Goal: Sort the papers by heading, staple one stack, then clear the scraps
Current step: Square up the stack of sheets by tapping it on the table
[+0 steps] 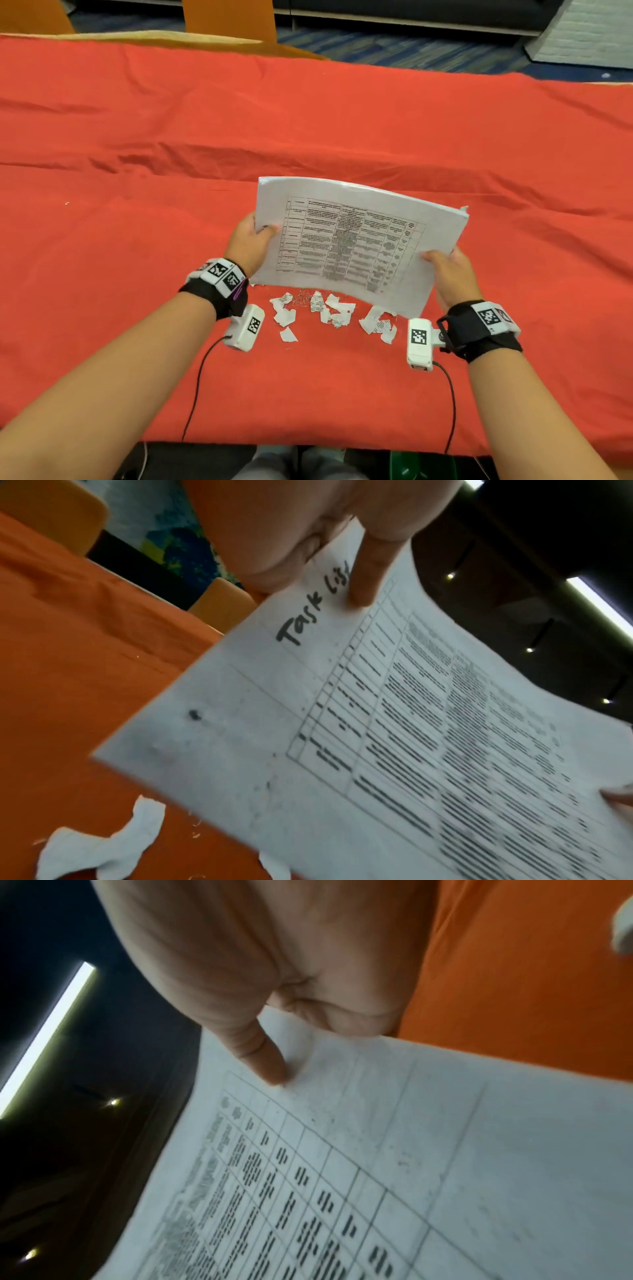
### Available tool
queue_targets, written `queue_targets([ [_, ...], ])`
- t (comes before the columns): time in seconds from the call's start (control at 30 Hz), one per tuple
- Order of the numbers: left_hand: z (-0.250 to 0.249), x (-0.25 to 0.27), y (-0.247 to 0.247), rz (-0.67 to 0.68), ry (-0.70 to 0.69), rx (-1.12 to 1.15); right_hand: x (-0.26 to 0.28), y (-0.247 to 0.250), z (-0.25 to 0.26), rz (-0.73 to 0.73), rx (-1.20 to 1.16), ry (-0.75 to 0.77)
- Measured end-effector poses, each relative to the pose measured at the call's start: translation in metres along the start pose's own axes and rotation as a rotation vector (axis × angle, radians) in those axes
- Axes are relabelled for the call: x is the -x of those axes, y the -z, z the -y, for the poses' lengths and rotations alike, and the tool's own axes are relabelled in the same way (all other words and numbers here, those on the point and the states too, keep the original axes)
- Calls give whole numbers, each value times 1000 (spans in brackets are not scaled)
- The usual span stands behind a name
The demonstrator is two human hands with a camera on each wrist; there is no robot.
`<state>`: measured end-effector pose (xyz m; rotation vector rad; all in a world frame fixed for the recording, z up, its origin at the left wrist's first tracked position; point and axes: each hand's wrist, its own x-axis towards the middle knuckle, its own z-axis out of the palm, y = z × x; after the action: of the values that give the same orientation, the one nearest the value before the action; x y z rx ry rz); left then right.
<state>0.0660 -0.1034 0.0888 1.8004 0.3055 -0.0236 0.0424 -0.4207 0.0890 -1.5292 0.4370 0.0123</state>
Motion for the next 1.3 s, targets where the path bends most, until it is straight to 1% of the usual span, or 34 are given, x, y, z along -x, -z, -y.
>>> queue_targets([
  [0.1,-2,-7,4,93,26,-168,9,10,-22,34,-16,-96],
  [0.17,2,-5,1,171,31,-315,17,12,-50,51,-1,-233],
  [0.2,5,-2,-1,213,33,-385,22,13,-63,62,28,-294],
  [0.23,9,1,-3,255,32,-430,26,15,-75,58,107,-329],
  [0.27,12,4,-6,289,31,-464,27,17,-82,43,206,-327],
  [0.3,14,7,-7,305,28,-489,27,18,-83,12,331,-302],
  [0.37,14,11,-11,323,24,-519,23,16,-72,-43,551,-197],
  [0.47,4,12,-18,364,-13,-549,14,-4,-32,-43,821,85],
  [0.5,-1,12,-20,378,-37,-564,11,-16,-20,-5,862,181],
  [0.53,-7,12,-22,394,-65,-582,9,-29,-5,76,860,250],
  [0.57,-13,12,-25,410,-98,-599,6,-41,5,181,811,263],
  [0.63,-26,16,-29,437,-171,-651,3,-60,25,384,711,206],
  [0.67,-31,18,-30,447,-201,-679,2,-64,31,450,702,180],
  [0.77,-40,21,-30,469,-256,-726,-2,-65,37,548,712,154],
  [0.83,-44,22,-23,474,-255,-677,-3,-60,33,554,638,136],
  [0.87,-45,21,-18,475,-236,-610,-3,-56,30,539,608,131],
  [0.97,-36,17,4,470,-109,-355,-4,-42,27,452,494,141],
  [1.03,-27,18,15,393,-30,-182,-4,-31,26,381,358,121],
  [1.07,-24,21,15,342,8,-56,-3,-25,26,349,296,112],
  [1.17,-34,38,-9,207,94,355,5,-20,26,300,153,126],
  [1.2,-40,43,-19,155,88,446,8,-20,27,280,109,141],
  [1.23,-49,47,-28,94,59,487,11,-20,29,253,65,163],
  [1.3,-67,51,-38,-38,-64,429,18,-21,36,188,14,234],
])
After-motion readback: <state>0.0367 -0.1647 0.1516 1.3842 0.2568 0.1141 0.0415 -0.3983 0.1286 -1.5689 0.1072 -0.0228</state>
